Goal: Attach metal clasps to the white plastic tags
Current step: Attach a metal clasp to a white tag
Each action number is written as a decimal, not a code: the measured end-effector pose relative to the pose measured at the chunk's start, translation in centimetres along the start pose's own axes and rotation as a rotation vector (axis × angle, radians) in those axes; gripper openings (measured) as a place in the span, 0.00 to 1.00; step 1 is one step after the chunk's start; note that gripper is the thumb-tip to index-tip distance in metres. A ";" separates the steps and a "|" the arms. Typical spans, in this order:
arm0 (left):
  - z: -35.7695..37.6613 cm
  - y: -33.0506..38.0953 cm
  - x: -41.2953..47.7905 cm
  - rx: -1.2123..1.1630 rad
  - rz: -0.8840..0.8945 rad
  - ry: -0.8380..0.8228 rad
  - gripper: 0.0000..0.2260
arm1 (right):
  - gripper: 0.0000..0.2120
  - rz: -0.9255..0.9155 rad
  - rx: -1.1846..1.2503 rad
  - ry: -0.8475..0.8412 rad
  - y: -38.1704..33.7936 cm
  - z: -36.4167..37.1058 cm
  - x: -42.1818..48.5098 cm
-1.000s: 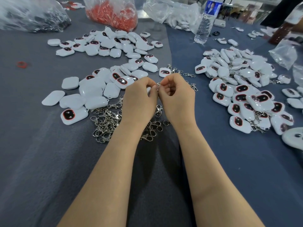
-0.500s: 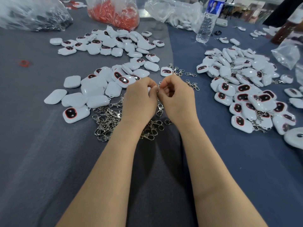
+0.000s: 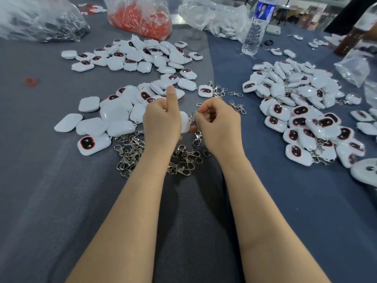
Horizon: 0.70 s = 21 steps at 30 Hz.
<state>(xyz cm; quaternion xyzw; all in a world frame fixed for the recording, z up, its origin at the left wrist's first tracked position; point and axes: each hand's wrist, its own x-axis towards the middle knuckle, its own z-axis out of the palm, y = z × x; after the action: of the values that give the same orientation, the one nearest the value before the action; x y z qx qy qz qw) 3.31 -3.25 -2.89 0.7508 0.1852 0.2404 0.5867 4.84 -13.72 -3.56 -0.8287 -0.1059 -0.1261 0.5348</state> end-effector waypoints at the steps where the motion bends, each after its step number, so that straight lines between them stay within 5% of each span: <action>1: 0.0 0.0 0.0 -0.043 -0.032 0.011 0.24 | 0.08 -0.007 -0.011 -0.004 0.0 0.0 0.0; 8: -0.3 0.7 0.5 -0.632 -0.434 -0.198 0.06 | 0.07 0.003 -0.071 0.038 0.3 -0.1 0.2; 14: -0.1 0.0 0.0 -0.340 -0.259 -0.364 0.05 | 0.06 0.026 -0.091 0.110 0.4 -0.6 0.5; 21: 0.0 -0.3 -0.3 -0.085 -0.060 -0.343 0.05 | 0.07 0.000 -0.107 0.101 0.4 -0.7 0.5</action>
<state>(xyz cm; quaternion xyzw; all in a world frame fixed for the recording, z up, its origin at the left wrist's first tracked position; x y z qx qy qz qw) 3.03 -3.36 -3.22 0.7494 0.0943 0.0985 0.6480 5.40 -14.50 -3.51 -0.8487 -0.0718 -0.1731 0.4945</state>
